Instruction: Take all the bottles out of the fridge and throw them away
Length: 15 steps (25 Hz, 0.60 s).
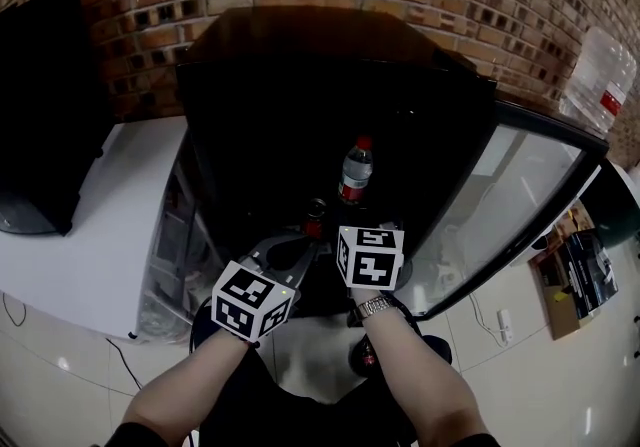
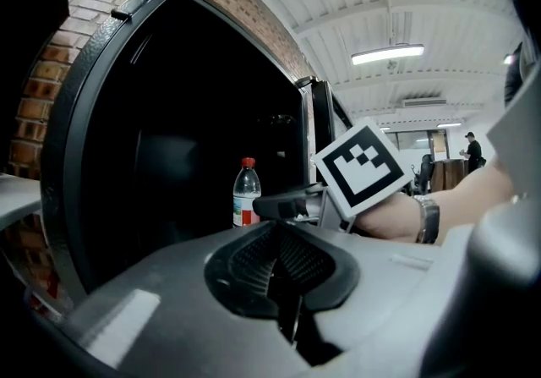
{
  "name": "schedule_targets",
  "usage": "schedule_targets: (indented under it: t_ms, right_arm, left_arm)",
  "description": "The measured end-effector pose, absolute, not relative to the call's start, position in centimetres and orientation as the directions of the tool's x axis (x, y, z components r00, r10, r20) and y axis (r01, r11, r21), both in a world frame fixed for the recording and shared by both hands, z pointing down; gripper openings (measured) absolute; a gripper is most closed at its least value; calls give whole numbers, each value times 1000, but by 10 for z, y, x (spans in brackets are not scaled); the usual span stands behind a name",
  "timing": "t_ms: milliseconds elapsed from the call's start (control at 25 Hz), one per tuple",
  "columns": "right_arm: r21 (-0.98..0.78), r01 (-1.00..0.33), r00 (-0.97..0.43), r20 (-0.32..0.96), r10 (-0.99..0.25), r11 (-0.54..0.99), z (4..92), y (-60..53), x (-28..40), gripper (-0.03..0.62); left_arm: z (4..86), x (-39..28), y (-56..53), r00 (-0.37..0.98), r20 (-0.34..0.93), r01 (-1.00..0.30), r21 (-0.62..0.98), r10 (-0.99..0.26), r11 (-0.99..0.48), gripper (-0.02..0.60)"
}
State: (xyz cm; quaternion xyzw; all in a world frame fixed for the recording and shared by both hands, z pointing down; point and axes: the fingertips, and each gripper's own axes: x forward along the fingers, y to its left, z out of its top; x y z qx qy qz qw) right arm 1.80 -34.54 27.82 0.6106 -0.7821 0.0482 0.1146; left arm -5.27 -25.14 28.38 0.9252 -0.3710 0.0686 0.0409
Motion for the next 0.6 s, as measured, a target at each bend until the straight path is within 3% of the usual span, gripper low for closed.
schedule_targets:
  t_ms: [600]
  right_arm:
    - [48, -979, -175, 295, -939, 198, 304, -409, 31, 322]
  left_arm:
    - [304, -51, -286, 724, 190, -682, 53, -663, -730, 3]
